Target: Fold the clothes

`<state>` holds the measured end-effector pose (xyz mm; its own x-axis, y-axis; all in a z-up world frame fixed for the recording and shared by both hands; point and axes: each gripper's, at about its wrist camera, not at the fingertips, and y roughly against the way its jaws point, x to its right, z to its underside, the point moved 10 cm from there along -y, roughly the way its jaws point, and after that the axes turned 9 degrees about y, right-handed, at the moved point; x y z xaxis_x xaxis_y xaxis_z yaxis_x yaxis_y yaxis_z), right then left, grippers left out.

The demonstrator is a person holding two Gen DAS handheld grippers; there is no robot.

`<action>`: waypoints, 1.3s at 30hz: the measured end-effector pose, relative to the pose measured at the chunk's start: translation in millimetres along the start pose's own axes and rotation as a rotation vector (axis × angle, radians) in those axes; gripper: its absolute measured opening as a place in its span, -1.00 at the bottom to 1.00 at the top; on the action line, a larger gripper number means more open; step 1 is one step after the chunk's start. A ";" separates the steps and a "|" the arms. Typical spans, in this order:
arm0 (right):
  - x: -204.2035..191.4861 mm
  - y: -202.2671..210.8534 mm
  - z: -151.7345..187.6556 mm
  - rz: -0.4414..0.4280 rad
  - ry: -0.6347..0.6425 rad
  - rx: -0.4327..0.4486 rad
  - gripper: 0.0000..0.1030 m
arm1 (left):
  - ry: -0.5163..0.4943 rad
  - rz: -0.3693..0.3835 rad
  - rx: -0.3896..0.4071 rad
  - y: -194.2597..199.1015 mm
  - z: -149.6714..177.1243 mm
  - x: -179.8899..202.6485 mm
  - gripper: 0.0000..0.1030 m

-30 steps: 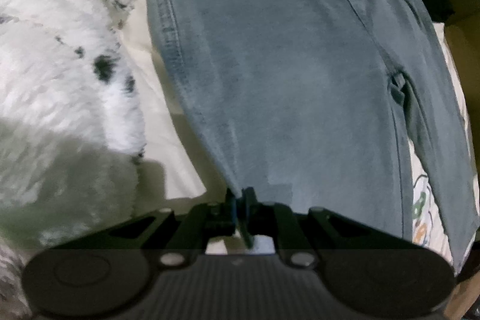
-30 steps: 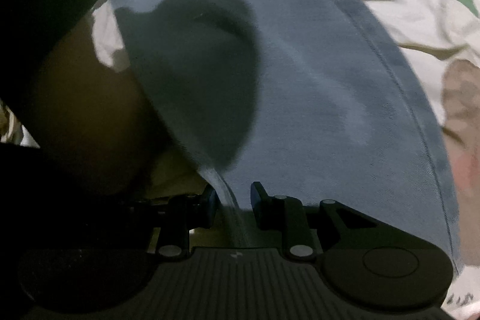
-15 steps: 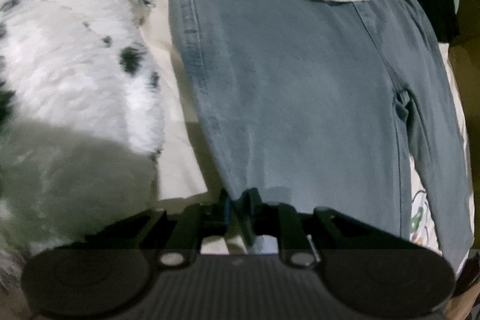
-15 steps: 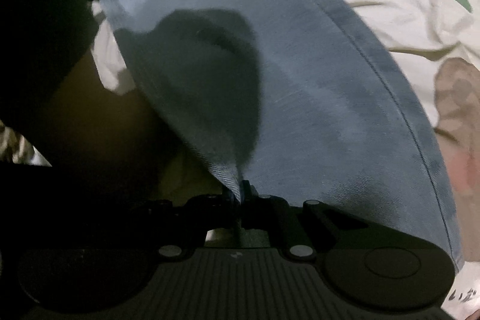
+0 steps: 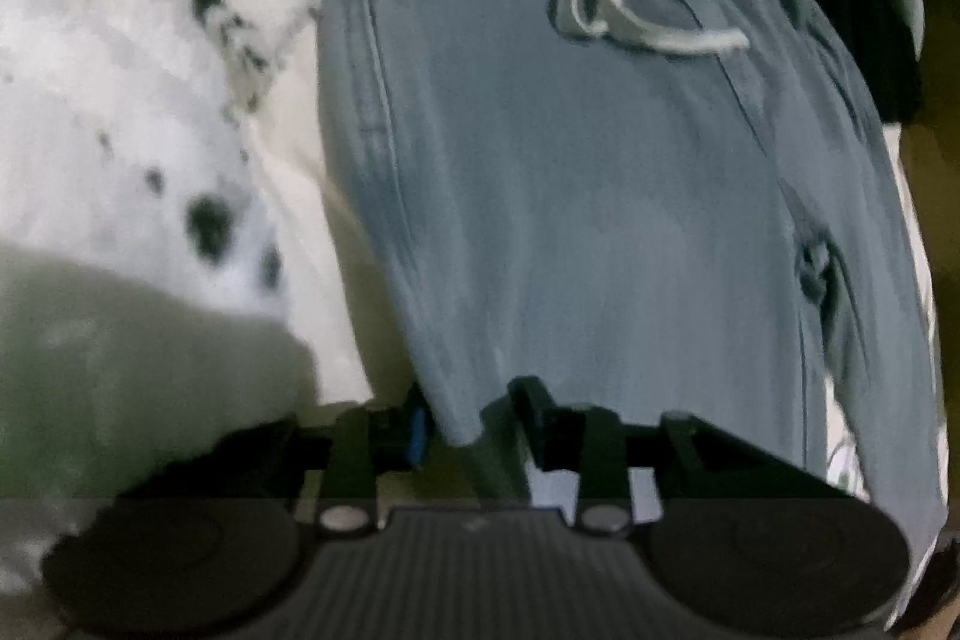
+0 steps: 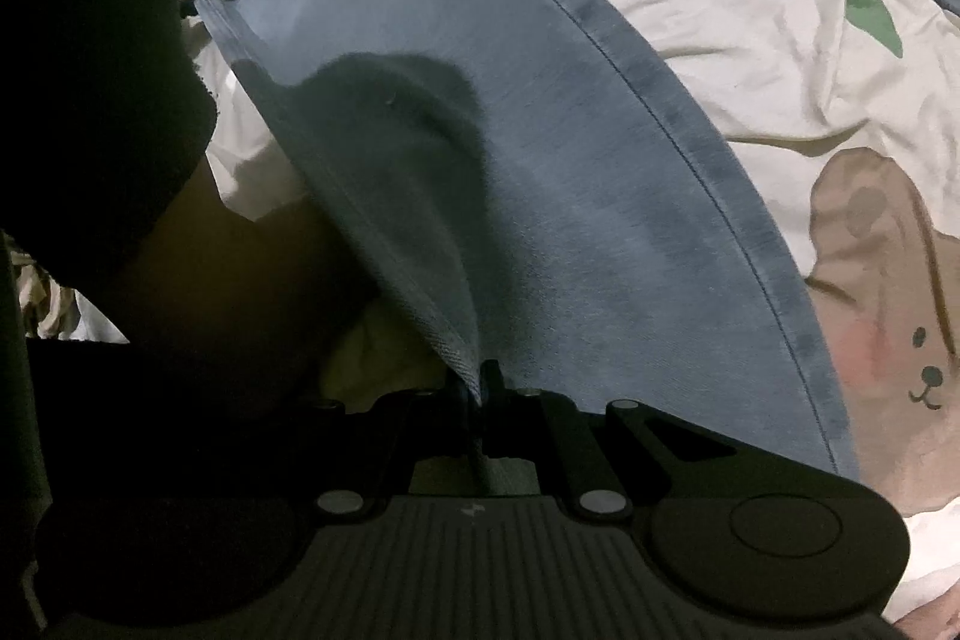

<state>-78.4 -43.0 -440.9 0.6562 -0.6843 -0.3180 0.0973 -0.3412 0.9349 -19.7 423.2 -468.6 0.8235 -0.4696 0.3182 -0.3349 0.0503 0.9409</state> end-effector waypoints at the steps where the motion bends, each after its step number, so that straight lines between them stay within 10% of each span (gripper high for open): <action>1: 0.5 0.8 0.7 0.002 -0.002 -0.002 -0.98 | 0.012 0.002 0.007 0.1 -3.8 0.4 -0.39; 12: 7.9 19.1 2.0 0.041 -0.044 0.015 -0.98 | 0.152 0.016 0.080 2.3 -53.9 0.9 -0.57; 39: 22.3 74.2 -19.7 0.194 -0.089 0.105 -0.98 | 0.038 0.062 0.113 56.3 -109.3 72.1 -0.91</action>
<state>-41.8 -70.9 -375.5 0.5858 -0.7964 -0.1505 -0.1057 -0.2593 0.9600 70.9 488.5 -380.0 0.8158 -0.4350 0.3811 -0.4330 -0.0227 0.9011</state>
